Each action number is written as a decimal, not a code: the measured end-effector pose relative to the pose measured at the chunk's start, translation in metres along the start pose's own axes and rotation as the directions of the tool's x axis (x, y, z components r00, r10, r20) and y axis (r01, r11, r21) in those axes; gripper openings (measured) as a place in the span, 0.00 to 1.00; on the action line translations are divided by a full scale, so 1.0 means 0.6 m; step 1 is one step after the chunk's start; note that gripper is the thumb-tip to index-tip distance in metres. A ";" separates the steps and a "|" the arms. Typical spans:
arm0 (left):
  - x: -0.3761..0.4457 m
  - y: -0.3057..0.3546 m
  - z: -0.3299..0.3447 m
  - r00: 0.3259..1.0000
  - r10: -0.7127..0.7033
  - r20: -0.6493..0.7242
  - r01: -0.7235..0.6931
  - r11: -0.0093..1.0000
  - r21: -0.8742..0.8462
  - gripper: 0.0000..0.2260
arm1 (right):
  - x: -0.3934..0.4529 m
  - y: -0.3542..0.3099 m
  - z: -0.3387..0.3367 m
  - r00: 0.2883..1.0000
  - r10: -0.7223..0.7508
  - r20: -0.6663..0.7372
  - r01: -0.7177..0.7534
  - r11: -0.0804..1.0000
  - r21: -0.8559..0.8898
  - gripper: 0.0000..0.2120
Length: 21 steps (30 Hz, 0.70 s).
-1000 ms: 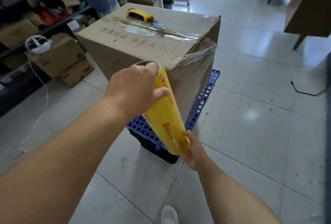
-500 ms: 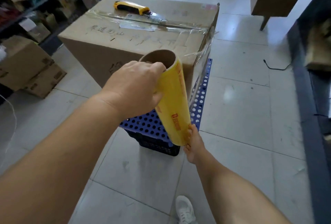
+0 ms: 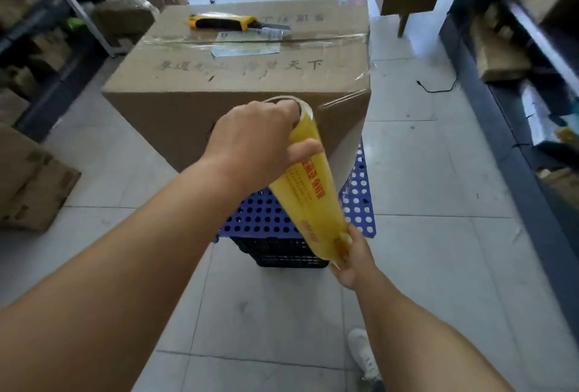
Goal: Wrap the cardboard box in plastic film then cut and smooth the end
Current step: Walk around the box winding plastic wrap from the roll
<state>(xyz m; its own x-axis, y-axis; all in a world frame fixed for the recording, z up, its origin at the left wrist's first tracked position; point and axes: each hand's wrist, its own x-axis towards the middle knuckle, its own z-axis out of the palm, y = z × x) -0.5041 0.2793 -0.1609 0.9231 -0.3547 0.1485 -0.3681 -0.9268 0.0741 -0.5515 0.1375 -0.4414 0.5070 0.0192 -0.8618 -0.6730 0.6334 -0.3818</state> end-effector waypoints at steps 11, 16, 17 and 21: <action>-0.001 -0.082 -0.006 0.988 0.142 0.054 -0.138 0.988 -0.072 0.12 | -0.019 0.074 0.046 0.981 -0.177 -0.076 0.188 0.965 0.182 0.27; 0.015 -0.112 0.004 0.980 0.190 0.051 -0.187 0.980 -0.064 0.14 | -0.007 0.082 0.074 0.971 -0.183 -0.155 0.211 0.958 0.194 0.35; 0.017 -0.120 0.007 0.975 0.209 0.078 -0.202 0.976 -0.084 0.14 | -0.004 0.085 0.082 0.969 -0.182 -0.165 0.215 0.953 0.213 0.36; 0.025 -0.153 0.012 0.954 0.263 0.144 -0.242 0.959 -0.148 0.16 | -0.006 0.094 0.106 0.956 -0.190 -0.225 0.249 0.929 0.274 0.38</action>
<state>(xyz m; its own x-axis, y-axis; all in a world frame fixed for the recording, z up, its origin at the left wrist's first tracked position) -0.4558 0.3579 -0.1728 0.7997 -0.6002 0.0189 -0.5931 -0.7846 0.1807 -0.5571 0.2226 -0.4387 0.4917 -0.2759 -0.8259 -0.3516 0.8048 -0.4782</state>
